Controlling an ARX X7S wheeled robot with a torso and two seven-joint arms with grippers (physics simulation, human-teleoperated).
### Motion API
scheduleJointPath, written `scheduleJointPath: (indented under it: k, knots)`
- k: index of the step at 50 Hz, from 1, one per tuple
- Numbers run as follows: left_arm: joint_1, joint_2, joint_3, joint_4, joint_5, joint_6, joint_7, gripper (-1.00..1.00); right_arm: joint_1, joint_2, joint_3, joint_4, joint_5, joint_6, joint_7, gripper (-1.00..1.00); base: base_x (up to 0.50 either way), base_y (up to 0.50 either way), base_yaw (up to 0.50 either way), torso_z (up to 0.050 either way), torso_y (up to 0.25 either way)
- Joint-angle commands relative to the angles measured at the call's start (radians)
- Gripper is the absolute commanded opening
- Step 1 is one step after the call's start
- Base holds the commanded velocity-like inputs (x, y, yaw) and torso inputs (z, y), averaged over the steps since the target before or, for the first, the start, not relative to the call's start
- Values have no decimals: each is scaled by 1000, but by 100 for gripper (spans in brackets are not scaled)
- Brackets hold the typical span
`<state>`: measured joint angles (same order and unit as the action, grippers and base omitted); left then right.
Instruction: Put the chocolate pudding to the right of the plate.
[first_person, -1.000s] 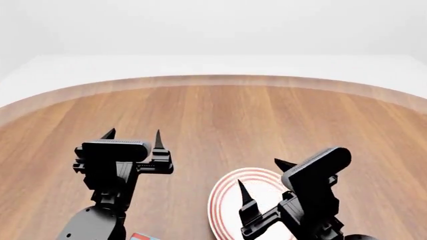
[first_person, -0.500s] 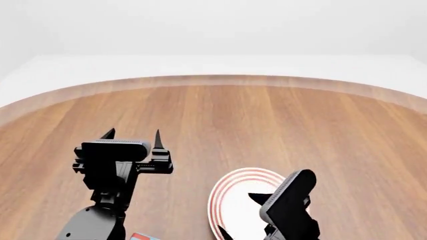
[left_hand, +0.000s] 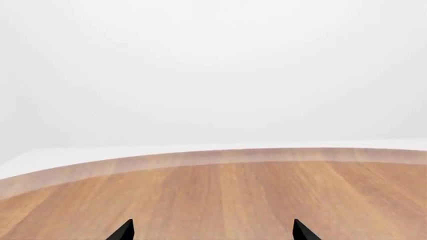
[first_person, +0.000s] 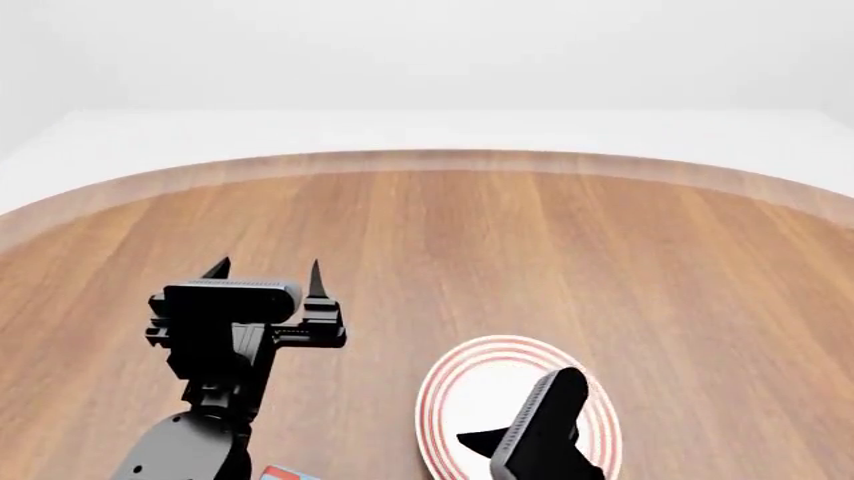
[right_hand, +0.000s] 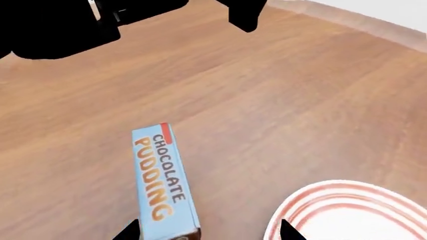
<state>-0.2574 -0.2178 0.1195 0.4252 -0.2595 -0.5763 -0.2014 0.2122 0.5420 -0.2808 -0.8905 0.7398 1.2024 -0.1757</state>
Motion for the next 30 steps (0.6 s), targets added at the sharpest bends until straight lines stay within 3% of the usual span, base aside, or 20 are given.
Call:
scheduleJointPath:
  k: [1,30]
  knots:
    - [1,-3,4,-5,-4,6,-5,100,-1,-3,-44,46,11,-12,-30,100,0,0,0,0,0]
    - [-1,-10,19,-12,-12,14,-17,100,121,-43,-207,178,-28,34,-55,100,0,0,0,0,0]
